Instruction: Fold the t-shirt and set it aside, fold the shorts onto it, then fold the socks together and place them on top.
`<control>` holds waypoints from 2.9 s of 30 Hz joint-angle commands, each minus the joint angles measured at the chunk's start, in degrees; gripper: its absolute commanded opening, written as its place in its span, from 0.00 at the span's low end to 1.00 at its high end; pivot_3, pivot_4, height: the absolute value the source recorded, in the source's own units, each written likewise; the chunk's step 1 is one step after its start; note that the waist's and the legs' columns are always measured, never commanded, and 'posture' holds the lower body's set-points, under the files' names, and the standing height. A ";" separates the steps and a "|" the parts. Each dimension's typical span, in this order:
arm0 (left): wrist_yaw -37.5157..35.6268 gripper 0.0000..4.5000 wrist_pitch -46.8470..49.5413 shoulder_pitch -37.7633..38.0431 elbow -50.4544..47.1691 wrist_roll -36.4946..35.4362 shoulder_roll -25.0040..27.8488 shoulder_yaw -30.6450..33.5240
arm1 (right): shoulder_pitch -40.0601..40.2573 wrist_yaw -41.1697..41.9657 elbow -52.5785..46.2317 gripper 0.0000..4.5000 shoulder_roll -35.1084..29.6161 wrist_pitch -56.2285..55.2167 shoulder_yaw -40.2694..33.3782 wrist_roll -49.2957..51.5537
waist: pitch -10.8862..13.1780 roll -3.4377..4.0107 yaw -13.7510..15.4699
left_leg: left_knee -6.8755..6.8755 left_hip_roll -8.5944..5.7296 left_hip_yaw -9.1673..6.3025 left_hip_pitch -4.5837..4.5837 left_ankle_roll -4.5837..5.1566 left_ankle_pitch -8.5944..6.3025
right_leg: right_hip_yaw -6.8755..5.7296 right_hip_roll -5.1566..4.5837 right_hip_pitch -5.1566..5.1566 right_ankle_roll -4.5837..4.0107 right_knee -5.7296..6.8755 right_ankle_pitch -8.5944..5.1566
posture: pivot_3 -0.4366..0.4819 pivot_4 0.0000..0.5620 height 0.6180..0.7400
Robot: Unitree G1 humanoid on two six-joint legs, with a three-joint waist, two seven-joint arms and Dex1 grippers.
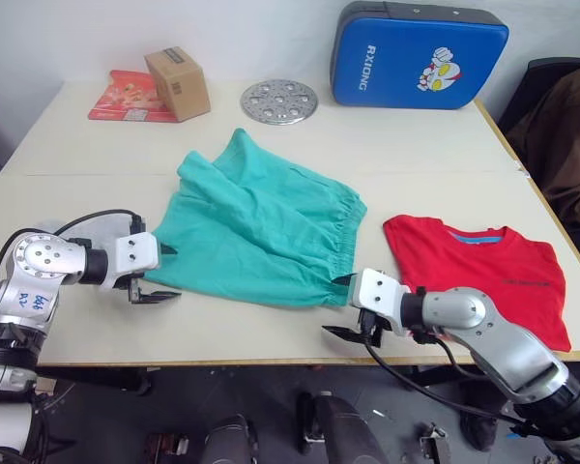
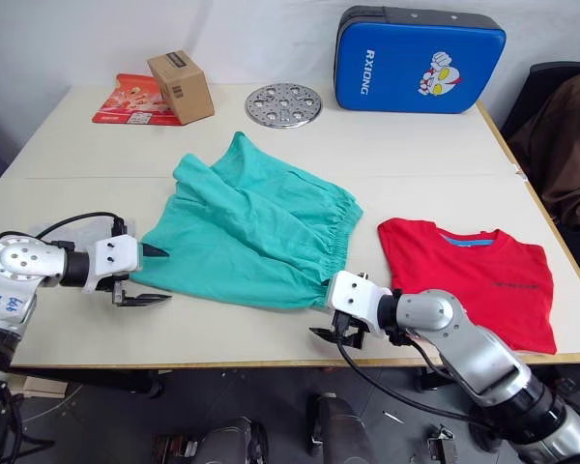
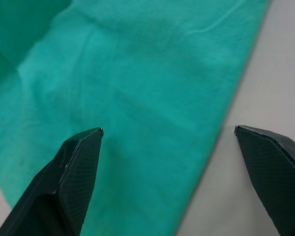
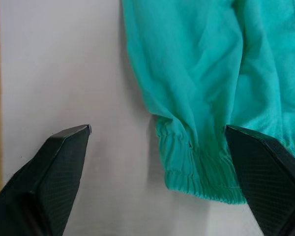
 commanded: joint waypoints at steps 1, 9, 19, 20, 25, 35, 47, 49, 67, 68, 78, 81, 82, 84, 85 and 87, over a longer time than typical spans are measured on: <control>4.07 0.91 -3.60 -2.78 7.43 4.92 -2.38 -2.94 | -1.23 0.62 1.86 0.71 1.55 -2.76 -0.03 -3.33 | -0.11 0.12 0.00 | 0.02 -0.01 0.04 0.01 0.01 0.00 | 0.01 -0.01 0.00 0.00 0.00 0.00 | 0.48 0.27 1.00; 2.55 0.39 -5.26 -6.44 15.70 6.49 -2.87 -5.20 | -0.98 1.39 3.87 0.09 3.50 -6.15 -3.21 -5.78 | -0.34 0.30 -0.25 | -0.02 0.00 0.06 0.17 0.01 0.01 | 0.01 -0.02 0.12 0.00 0.03 0.01 | 0.48 0.27 1.00; -20.87 0.00 18.86 13.32 -13.07 -8.87 13.69 0.57 | 3.28 17.23 0.01 0.00 -0.94 -6.13 -11.89 9.33 | -0.35 0.26 -2.27 | -0.37 0.27 0.20 0.96 -0.44 -0.28 | -0.02 0.17 0.64 -0.37 0.20 -0.54 | 0.48 0.27 1.00; -22.84 0.00 21.73 17.26 -17.27 -11.48 16.58 2.73 | 3.52 18.48 -0.27 0.00 -1.27 -5.31 -12.62 11.15 | -0.34 0.24 -2.57 | -0.38 0.31 0.19 0.99 -0.54 -0.34 | -0.02 0.20 0.63 -0.42 0.28 -0.65 | 0.48 0.27 1.00; -26.47 0.00 29.63 36.22 -31.46 -20.57 25.28 16.41 | 4.64 23.40 -1.42 0.00 -2.15 -1.62 -14.82 18.74 | -0.27 0.15 -2.03 | -0.33 0.38 -0.15 1.05 -0.71 -0.39 | -0.14 0.28 0.58 -0.63 0.56 -0.91 | 0.48 0.27 1.00; -20.65 0.00 41.56 18.13 -25.71 -34.48 27.18 17.59 | 2.27 18.33 -1.58 0.00 0.78 14.32 -21.57 35.08 | -0.25 0.18 -0.16 | -0.40 0.26 -0.40 0.87 -0.55 -0.42 | -0.25 0.28 0.71 -0.59 0.03 -0.89 | 0.48 0.27 1.00; 14.65 0.00 8.35 -47.01 41.30 1.77 -15.40 -6.12 | -3.23 -9.30 8.64 0.00 10.51 26.09 -29.02 33.60 | -0.35 0.08 0.57 | -0.16 0.08 -0.45 0.19 -0.18 -0.36 | -0.52 -0.04 0.39 -0.25 -0.17 -0.47 | 0.48 0.27 1.00; 18.19 0.00 5.03 -47.91 44.88 4.45 -17.87 -6.85 | -3.51 -10.72 9.53 0.00 11.24 25.22 -28.30 31.37 | -0.34 0.08 -0.06 | -0.18 0.06 -0.34 -0.18 -0.20 -0.36 | -0.45 -0.04 -0.13 -0.25 -0.02 -0.47 | 0.48 0.27 1.00; 24.58 0.86 -3.18 -49.23 48.00 9.95 -17.22 -1.54 | -1.50 -10.82 -5.80 0.89 4.96 27.17 -32.69 29.54 | -0.17 0.03 -0.88 | -0.26 0.10 -0.23 0.00 -0.86 0.14 | -0.28 0.09 -0.46 -0.70 0.81 -0.53 | 0.48 0.27 1.00; 22.40 0.93 -3.73 -49.09 47.52 9.25 -16.31 -0.77 | -0.89 -10.20 -7.98 0.97 4.10 27.19 -32.48 29.97 | -0.17 0.03 -0.97 | -0.26 0.10 -0.22 0.01 -0.87 0.14 | -0.28 0.09 -0.46 -0.70 0.82 -0.54 | 0.48 0.27 1.00; -22.87 1.00 6.30 -17.22 11.85 -4.44 -0.43 2.27 | 1.63 -5.27 -14.36 1.00 -0.48 12.56 -11.00 11.05 | -0.18 0.02 -2.93 | -0.23 0.14 -0.23 0.27 -1.00 0.14 | -0.23 0.10 -0.31 -0.82 1.09 -0.74 | 0.48 0.27 1.00; -19.06 1.00 6.11 -11.23 4.42 -4.22 0.40 3.17 | 0.92 -3.58 -11.79 1.00 -0.27 6.28 -6.03 4.40 | -0.14 -0.26 -2.44 | -0.11 0.16 -0.40 0.08 -0.99 0.17 | -0.26 0.11 -0.40 -0.83 1.11 -0.74 | 0.48 0.27 1.00; -16.38 1.00 4.75 -11.17 4.41 -3.31 -0.29 3.15 | 0.59 -3.44 -10.57 1.00 -0.02 4.24 -4.63 2.07 | -0.18 -0.33 -1.84 | -0.06 0.14 -0.47 0.02 -0.97 0.18 | -0.27 0.12 -0.40 -0.82 1.10 -0.74 | 0.48 0.27 1.00; -12.06 1.00 -0.65 -11.88 6.42 -0.54 -1.43 1.99 | -0.31 -3.54 -7.81 1.00 0.53 0.50 -2.31 -2.44 | -0.21 -0.36 -1.16 | -0.04 0.10 -0.57 0.01 -0.96 0.17 | -0.33 0.09 -0.33 -0.82 1.04 -0.74 | 0.48 0.27 1.00; -9.87 1.00 -4.26 -12.61 8.42 1.42 -1.94 0.85 | -0.77 -3.64 -6.23 1.00 0.73 -1.51 -1.11 -4.90 | -0.21 -0.37 -0.83 | -0.05 0.07 -0.57 0.07 -0.91 0.15 | -0.33 0.06 -0.25 -0.80 1.00 -0.73 | 0.48 0.27 1.00; -6.21 1.00 -9.95 -14.39 12.73 4.64 -2.93 -1.08 | -1.51 -3.65 -3.38 1.00 1.28 -4.84 0.62 -8.77 | -0.22 -0.38 -0.43 | -0.05 0.06 -0.57 0.04 -0.82 0.11 | -0.33 0.05 -0.24 -0.75 0.92 -0.70 | 0.48 0.27 1.00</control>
